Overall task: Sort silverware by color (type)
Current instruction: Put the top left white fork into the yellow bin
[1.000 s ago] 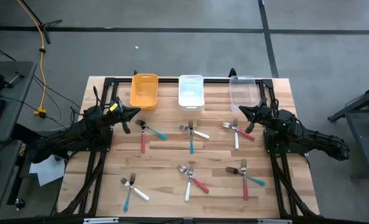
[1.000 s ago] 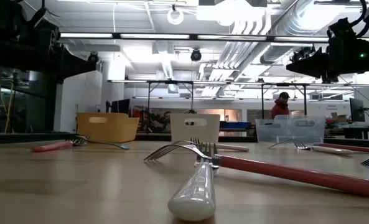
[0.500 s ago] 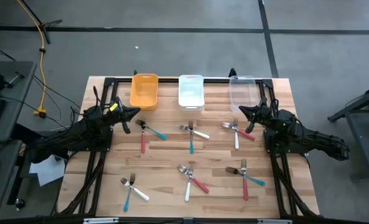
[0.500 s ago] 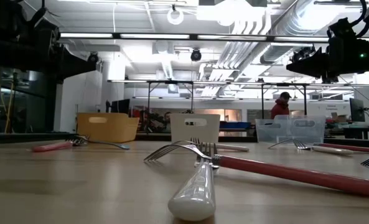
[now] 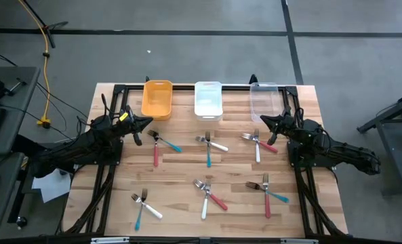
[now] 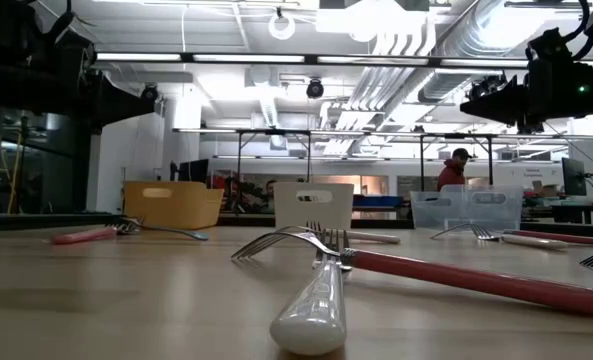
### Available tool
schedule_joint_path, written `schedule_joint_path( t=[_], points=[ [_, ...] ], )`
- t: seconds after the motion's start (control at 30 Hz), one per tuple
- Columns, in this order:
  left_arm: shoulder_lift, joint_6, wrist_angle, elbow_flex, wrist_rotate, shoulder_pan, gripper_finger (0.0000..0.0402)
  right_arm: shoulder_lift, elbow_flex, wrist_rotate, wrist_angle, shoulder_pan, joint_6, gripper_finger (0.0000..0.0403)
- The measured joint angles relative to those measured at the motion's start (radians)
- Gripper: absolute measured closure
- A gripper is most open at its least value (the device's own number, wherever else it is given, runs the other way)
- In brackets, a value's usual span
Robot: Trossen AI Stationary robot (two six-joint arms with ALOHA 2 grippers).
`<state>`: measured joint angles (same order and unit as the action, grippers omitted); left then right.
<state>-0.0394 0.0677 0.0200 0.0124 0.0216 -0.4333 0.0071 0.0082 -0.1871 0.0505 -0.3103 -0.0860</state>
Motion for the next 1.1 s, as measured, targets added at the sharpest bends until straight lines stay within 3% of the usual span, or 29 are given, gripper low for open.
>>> schedule_joint_path(
  t=[0.2, 0.5, 0.63, 0.83, 1.1],
  points=[
    [0.000, 0.000, 0.000, 0.000, 0.000, 0.000, 0.0401, 0.000, 0.000, 0.000, 0.041, 0.000, 0.156, 0.0402],
    [0.000, 0.017, 0.000, 0.000, 0.000, 0.000, 0.0401, 0.007, 0.004, 0.020, 0.277, 0.001, 0.161, 0.0402],
    [0.000, 0.018, 0.012, 0.000, 0.000, 0.000, 0.0401, 0.060, 0.078, 0.076, 0.217, 0.006, 0.172, 0.0402],
    [0.000, 0.028, 0.025, 0.000, 0.000, 0.000, 0.0401, 0.307, 0.243, -0.093, -0.056, 0.035, 0.213, 0.0402],
    [0.000, -0.017, 0.017, 0.000, 0.000, 0.000, 0.0401, 0.725, 0.432, -0.100, -0.316, 0.068, 0.325, 0.0402]
  ],
)
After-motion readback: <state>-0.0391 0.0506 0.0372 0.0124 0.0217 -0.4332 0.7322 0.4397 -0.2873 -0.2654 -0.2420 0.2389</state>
